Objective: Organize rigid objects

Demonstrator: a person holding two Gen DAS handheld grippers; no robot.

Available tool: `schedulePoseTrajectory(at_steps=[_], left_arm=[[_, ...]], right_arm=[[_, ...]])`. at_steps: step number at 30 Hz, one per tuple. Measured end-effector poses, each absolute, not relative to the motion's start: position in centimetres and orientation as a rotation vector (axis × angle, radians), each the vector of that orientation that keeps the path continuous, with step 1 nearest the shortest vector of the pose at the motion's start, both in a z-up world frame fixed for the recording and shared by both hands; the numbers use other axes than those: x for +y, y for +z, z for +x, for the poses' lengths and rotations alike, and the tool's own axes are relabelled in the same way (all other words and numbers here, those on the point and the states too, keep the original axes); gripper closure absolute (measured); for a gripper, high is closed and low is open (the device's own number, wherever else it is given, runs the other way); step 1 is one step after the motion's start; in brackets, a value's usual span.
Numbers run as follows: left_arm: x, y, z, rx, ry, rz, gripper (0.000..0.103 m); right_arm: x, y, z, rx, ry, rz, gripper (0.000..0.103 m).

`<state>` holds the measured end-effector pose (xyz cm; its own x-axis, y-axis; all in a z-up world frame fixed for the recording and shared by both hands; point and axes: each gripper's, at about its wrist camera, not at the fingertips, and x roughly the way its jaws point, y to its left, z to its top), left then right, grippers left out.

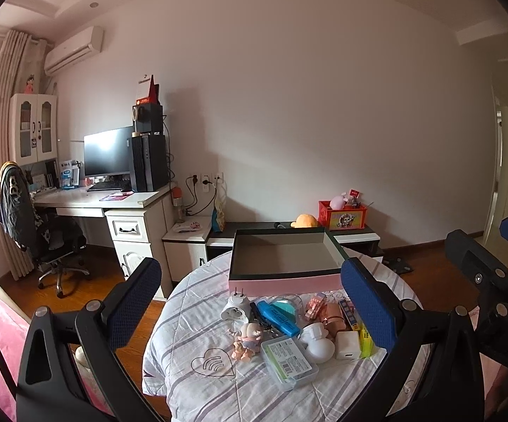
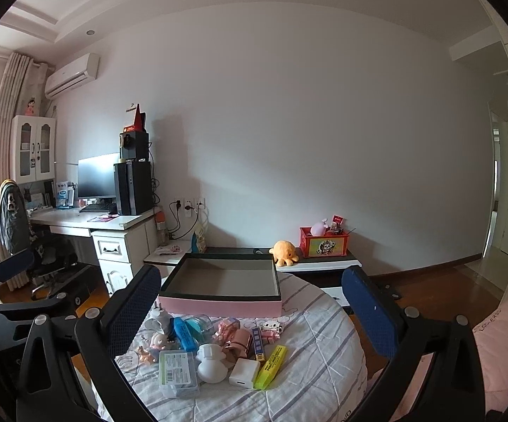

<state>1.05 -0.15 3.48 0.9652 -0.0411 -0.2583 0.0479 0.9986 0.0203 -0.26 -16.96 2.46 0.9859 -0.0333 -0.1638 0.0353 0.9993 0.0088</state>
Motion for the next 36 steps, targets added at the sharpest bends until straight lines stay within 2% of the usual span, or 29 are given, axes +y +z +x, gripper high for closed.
schedulePoseTrajectory(at_steps=[36], left_arm=[[0.5, 2.4, 2.4, 0.277, -0.036, 0.022, 0.000]], right_arm=[[-16.3, 2.8, 0.7, 0.192, -0.029, 0.013, 0.000]])
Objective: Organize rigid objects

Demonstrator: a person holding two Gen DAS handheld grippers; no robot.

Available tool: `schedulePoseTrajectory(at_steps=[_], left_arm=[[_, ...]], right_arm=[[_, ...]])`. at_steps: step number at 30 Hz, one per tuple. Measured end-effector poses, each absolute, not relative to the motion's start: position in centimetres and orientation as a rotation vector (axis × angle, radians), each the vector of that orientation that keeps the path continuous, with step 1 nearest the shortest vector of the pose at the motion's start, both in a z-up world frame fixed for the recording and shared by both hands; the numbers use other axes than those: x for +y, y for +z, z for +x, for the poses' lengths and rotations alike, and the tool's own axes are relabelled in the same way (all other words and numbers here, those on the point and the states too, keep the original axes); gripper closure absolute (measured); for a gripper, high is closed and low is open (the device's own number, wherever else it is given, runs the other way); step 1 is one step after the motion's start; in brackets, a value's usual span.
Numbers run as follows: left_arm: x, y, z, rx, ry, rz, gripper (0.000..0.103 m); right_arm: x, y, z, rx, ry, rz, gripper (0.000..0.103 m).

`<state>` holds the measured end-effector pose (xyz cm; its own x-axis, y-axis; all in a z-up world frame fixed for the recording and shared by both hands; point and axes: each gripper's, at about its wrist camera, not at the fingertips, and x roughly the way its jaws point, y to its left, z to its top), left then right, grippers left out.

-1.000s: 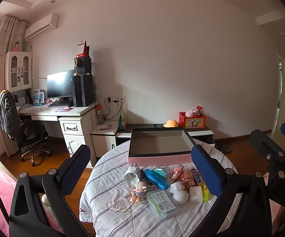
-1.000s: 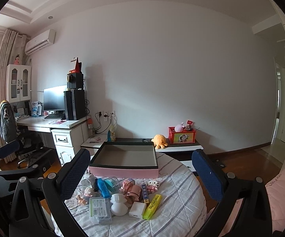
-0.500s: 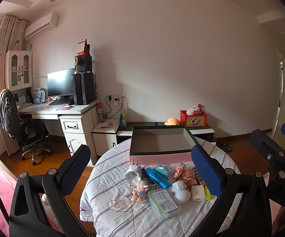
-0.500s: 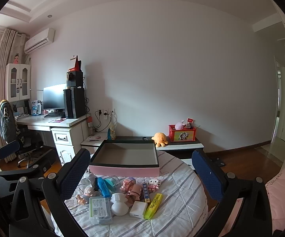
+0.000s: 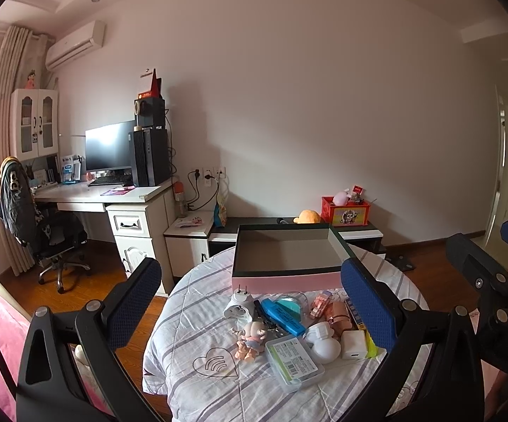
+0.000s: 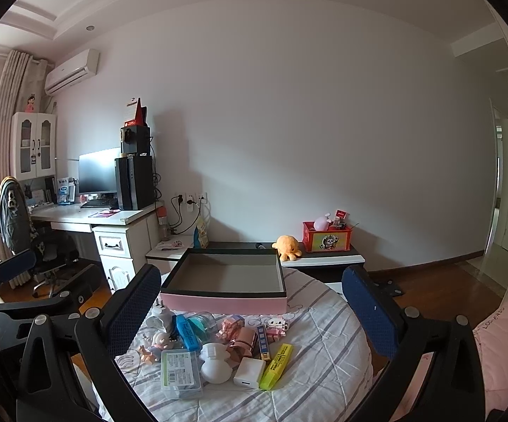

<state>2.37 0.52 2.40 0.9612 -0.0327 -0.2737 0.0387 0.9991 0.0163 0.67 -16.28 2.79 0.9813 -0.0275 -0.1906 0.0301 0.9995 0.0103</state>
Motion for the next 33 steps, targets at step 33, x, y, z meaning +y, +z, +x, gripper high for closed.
schedulePoseTrajectory(at_steps=[33], left_arm=[[0.9, 1.5, 3.3, 0.298, -0.032, 0.023, 0.000]], right_arm=[[-16.9, 1.4, 2.3, 0.228, -0.020, 0.029, 0.000]])
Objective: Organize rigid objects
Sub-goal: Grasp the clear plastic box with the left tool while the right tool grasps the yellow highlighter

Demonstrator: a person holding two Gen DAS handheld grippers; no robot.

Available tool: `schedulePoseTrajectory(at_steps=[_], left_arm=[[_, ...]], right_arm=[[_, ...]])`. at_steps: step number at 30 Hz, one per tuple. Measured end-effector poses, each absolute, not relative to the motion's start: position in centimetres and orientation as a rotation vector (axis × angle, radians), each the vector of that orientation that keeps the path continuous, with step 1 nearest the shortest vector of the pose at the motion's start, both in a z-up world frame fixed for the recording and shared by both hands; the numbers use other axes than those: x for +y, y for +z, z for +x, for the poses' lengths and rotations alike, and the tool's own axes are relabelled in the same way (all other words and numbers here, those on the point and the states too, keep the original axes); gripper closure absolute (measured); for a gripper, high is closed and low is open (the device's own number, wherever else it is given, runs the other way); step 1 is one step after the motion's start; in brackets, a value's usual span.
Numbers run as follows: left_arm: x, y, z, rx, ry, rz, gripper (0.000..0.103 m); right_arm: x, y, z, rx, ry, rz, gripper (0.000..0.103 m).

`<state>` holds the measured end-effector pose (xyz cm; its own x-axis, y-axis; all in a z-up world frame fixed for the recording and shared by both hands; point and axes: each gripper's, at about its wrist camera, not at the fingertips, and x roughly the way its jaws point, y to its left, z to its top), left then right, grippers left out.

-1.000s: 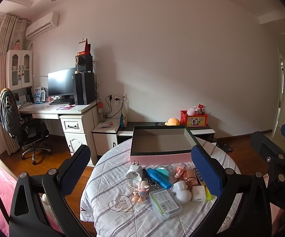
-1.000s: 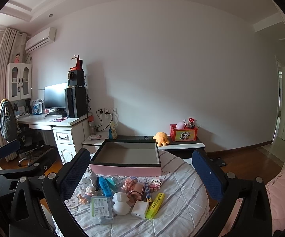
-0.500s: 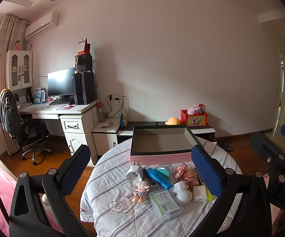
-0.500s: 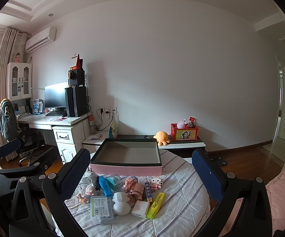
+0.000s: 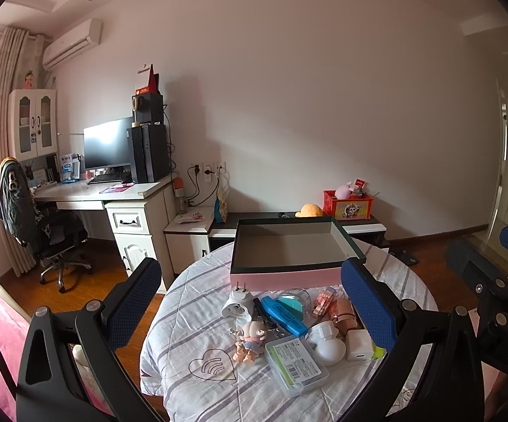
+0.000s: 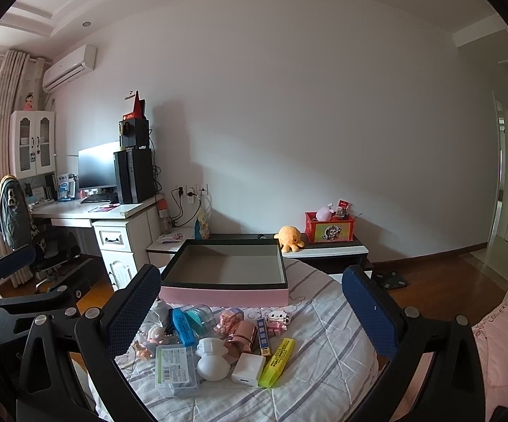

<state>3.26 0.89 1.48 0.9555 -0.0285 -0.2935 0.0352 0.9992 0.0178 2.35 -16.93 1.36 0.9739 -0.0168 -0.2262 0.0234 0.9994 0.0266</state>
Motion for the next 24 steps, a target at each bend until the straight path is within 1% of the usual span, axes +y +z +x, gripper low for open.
schedulePoseTrajectory(at_steps=[3, 7, 17, 24], left_arm=[[0.6, 0.5, 4.5, 0.329, -0.038, 0.025, 0.000], [-0.2, -2.1, 6.6, 0.408, -0.034, 0.039, 0.000], [-3.9, -12.3, 10.0, 0.677, -0.071, 0.077, 0.000], [-4.3, -15.4, 12.2, 0.777, -0.055, 0.018, 0.000]], right_arm=[[-17.5, 0.6, 3.0, 0.242, -0.022, 0.040, 0.000], [-18.4, -1.1, 4.1, 0.274, -0.028, 0.043, 0.000], [-21.6, -10.0, 7.8, 0.478, -0.043, 0.070, 0.000], [-23.6, -14.1, 8.8, 0.576, -0.041, 0.112, 0.000]])
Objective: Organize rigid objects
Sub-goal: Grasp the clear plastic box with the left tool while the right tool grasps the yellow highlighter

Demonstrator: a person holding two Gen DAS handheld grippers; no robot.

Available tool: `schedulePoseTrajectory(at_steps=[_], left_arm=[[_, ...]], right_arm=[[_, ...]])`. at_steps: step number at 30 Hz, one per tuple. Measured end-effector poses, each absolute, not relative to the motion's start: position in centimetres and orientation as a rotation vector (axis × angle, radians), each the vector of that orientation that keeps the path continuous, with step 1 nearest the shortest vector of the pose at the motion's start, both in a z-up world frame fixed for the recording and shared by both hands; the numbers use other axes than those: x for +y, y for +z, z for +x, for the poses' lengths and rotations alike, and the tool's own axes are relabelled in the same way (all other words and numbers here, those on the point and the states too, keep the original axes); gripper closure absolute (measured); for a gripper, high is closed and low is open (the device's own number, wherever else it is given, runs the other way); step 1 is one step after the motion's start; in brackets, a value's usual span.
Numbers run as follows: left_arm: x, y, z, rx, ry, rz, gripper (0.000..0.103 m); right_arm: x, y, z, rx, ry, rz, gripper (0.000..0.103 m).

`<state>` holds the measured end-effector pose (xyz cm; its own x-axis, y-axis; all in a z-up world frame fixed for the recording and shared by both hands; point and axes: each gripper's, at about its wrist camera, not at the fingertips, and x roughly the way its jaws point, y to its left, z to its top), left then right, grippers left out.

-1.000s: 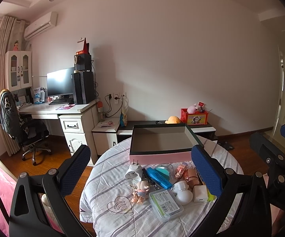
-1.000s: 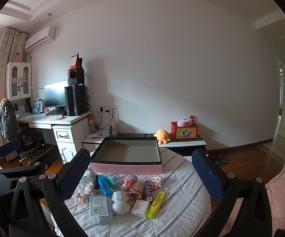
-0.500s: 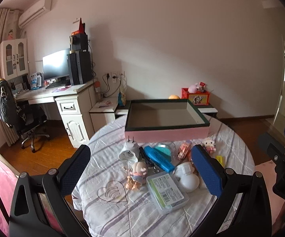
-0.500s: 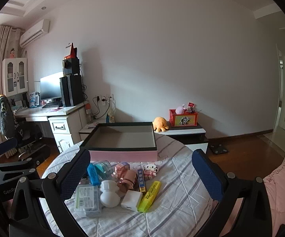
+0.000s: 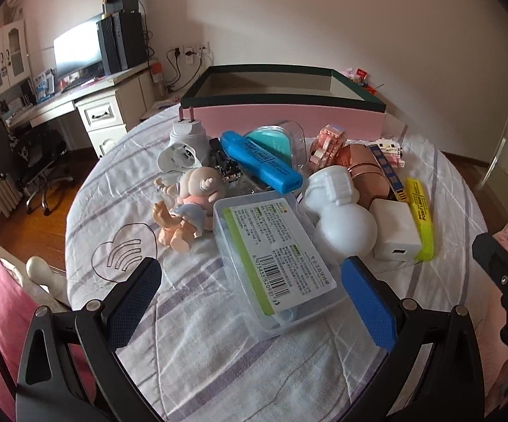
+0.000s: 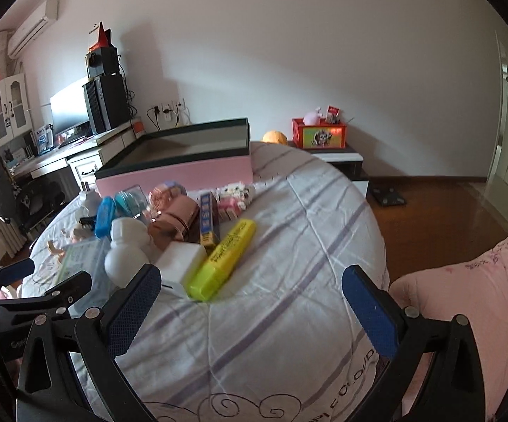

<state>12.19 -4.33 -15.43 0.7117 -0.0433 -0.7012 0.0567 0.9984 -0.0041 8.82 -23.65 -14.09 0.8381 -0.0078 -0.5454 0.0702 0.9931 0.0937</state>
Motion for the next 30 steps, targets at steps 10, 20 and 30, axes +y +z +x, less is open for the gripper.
schedulePoseTrajectory(at_steps=[10, 20, 30], left_arm=[[-4.6, -17.4, 13.8, 0.851, -0.060, 0.021, 0.000], [-1.3, -17.9, 14.1, 0.850, -0.051, -0.038, 0.000], [-2.0, -16.9, 13.9, 0.784, -0.179, 0.020, 0.039]], right_arm=[[-24.0, -15.6, 10.3, 0.622, -0.021, 0.127, 0.000], [-23.3, -16.1, 11.7, 0.644, -0.003, 0.120, 0.000], [-23.4, -15.9, 14.6, 0.661, -0.068, 0.095, 0.000]])
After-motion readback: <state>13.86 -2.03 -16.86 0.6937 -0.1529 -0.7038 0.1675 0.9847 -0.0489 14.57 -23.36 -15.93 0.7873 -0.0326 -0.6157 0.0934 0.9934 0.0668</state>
